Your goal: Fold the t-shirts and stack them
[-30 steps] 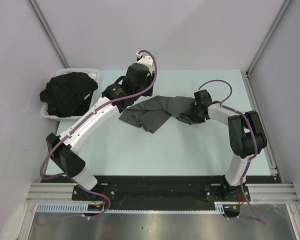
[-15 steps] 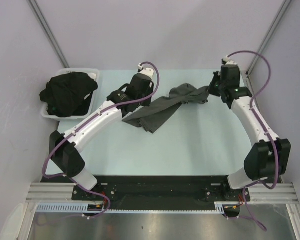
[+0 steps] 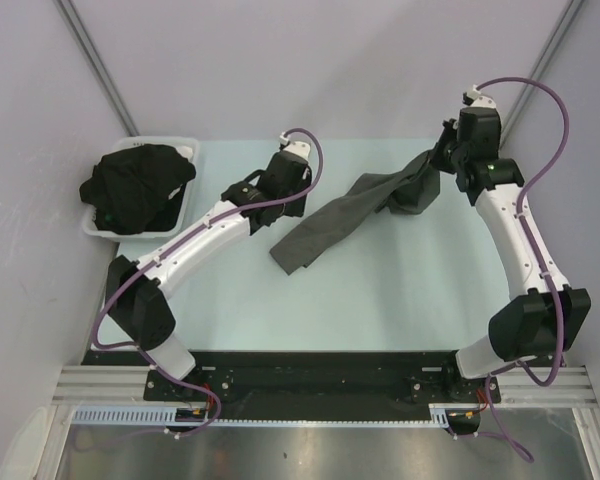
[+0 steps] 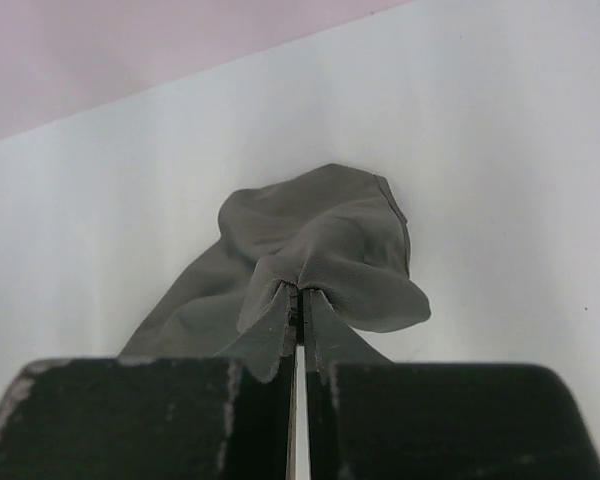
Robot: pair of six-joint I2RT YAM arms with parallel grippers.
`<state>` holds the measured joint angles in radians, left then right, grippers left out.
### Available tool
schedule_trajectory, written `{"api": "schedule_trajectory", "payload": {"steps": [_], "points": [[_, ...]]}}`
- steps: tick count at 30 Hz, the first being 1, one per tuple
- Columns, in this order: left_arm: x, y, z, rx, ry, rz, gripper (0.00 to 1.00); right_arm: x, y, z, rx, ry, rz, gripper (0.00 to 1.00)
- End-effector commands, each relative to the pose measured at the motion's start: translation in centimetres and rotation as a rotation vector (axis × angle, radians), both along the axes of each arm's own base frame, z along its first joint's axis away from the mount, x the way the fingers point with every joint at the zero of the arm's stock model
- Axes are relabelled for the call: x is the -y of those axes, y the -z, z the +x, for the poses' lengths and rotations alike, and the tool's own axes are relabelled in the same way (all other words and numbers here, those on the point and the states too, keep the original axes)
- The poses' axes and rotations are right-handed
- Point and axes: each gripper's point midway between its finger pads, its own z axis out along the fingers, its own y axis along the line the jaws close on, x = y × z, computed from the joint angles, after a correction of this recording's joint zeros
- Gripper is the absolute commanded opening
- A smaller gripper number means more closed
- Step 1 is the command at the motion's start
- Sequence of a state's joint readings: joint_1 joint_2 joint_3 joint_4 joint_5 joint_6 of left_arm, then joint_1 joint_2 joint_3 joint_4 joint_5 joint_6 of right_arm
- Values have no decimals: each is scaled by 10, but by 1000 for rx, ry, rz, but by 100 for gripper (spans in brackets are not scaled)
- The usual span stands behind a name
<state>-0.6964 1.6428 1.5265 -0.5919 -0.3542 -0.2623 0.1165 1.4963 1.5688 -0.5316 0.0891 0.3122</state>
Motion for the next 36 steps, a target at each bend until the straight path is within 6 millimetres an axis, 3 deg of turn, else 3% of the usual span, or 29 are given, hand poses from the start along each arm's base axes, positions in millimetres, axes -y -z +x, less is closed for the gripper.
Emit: {"api": "schedule_trajectory", "payload": {"steps": [1, 7, 13, 36], "points": [[7, 30, -24, -129, 16, -54, 43, -2, 13, 2, -34, -16, -5, 0], [-8, 75, -62, -265, -33, -69, 47, -2, 27, 4, -67, -16, -8, 0], [-15, 108, -81, -351, -69, -70, 49, -4, 33, 4, -81, -29, 3, 0], [-20, 176, -91, -459, -177, -23, 53, -1, 33, 0, -80, -35, 20, 0]]}}
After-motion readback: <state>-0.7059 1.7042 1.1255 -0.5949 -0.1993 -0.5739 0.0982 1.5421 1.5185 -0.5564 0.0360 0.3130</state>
